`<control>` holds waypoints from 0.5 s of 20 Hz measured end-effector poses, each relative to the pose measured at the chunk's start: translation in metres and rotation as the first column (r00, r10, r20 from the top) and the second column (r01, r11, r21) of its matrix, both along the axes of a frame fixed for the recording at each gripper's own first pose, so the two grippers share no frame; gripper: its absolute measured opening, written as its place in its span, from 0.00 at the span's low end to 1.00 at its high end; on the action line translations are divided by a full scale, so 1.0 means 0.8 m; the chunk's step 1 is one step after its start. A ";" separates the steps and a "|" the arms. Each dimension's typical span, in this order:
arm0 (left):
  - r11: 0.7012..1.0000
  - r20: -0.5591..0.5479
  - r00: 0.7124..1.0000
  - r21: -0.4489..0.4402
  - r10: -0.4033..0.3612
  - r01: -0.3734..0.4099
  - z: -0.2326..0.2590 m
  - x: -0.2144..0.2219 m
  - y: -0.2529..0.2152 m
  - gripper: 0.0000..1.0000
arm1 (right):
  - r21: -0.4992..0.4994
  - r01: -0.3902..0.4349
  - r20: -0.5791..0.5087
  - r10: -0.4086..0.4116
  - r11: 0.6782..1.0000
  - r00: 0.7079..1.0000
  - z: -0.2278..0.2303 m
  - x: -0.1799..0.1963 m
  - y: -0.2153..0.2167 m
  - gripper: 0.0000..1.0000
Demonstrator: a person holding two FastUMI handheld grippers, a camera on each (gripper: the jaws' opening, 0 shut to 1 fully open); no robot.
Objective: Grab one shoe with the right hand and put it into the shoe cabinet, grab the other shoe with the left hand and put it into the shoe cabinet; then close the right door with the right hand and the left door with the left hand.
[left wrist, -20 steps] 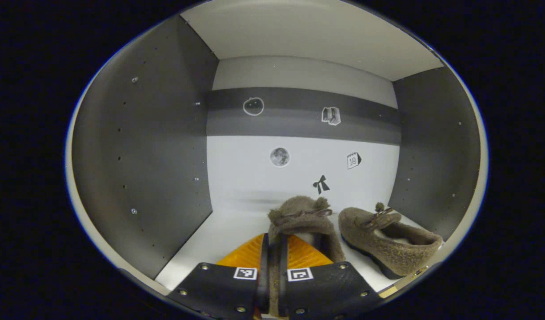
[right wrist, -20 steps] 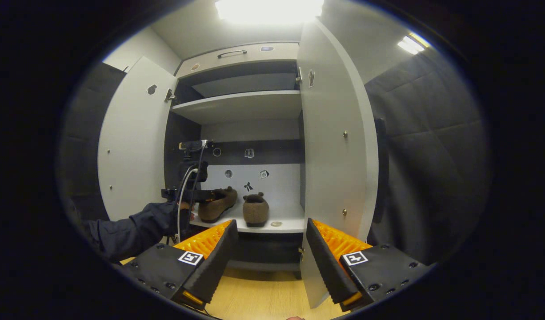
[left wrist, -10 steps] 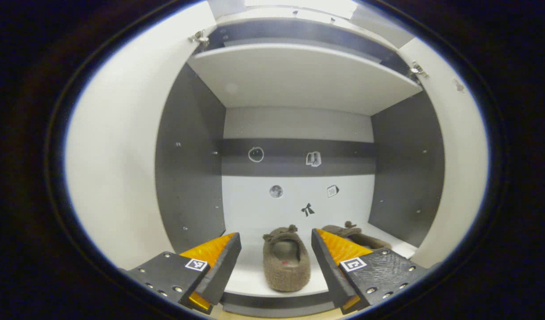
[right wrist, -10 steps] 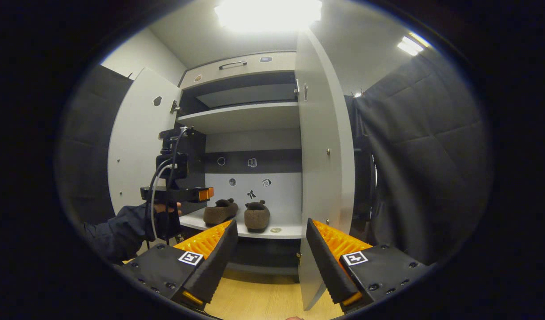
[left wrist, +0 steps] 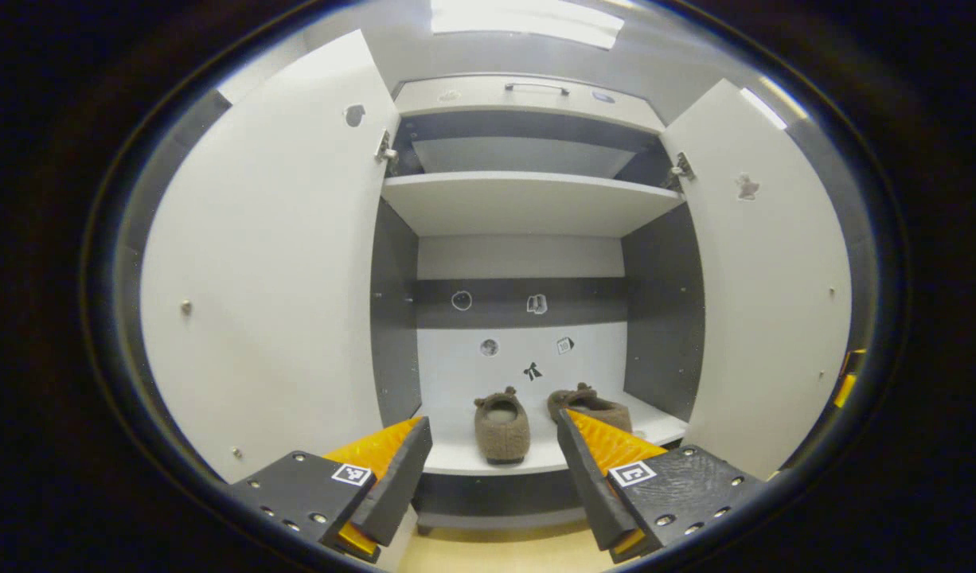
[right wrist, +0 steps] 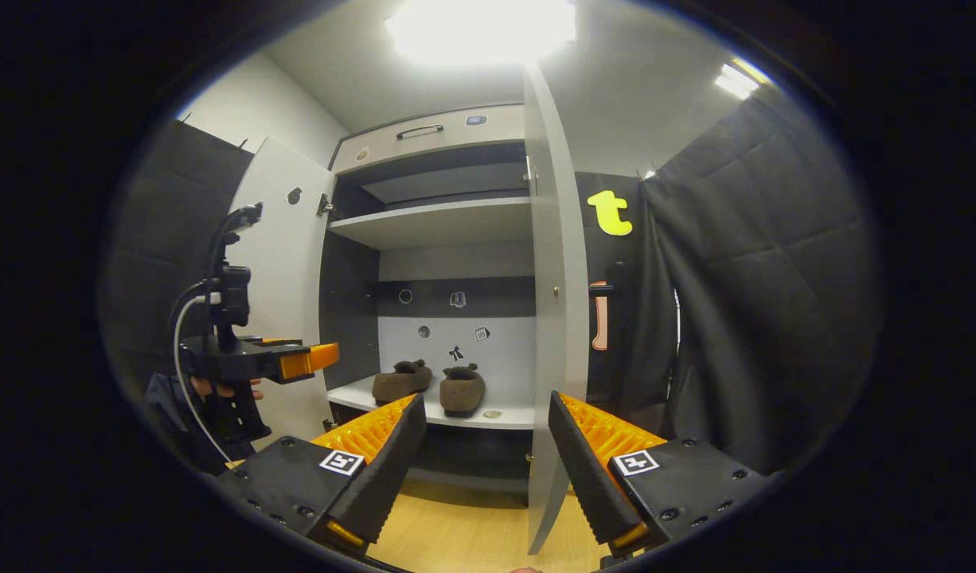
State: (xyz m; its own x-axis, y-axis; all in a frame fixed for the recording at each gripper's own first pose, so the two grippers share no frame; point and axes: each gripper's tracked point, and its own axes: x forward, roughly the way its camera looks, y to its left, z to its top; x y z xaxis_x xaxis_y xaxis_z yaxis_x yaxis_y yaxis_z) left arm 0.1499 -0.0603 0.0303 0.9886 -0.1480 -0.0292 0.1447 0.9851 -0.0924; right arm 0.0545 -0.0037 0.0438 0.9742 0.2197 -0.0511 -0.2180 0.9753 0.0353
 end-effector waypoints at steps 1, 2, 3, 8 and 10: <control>1.000 0.002 1.000 0.006 0.004 -0.004 0.002 -0.015 0.003 0.94 | -0.002 -0.003 0.001 0.003 1.000 1.000 0.001 -0.001 -0.005 0.97; 1.000 0.002 1.000 0.010 0.014 -0.014 0.002 -0.032 0.008 0.94 | -0.004 -0.006 0.004 0.006 1.000 1.000 0.003 -0.002 -0.009 0.97; 1.000 -0.001 1.000 0.009 0.022 -0.022 0.003 -0.045 0.012 0.94 | -0.006 -0.005 0.005 0.005 1.000 1.000 0.003 -0.001 -0.015 0.97; 0.997 -0.009 0.997 -0.013 0.071 -0.071 0.007 -0.106 0.041 0.94 | -0.008 0.024 -0.003 -0.024 1.000 1.000 0.008 -0.003 -0.051 0.98; 0.996 -0.004 0.996 -0.001 0.095 -0.095 0.010 -0.126 0.059 0.94 | -0.017 0.067 0.009 -0.067 0.998 0.998 0.018 0.003 -0.075 0.96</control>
State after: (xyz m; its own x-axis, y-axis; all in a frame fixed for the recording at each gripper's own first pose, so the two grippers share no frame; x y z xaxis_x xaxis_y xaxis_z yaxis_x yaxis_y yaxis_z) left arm 0.0495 -0.0132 0.0385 0.9980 -0.0539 -0.0333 0.0505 0.9943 -0.0941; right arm 0.0567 -0.0639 0.0581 0.9871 0.1529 -0.0466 -0.1523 0.9882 0.0165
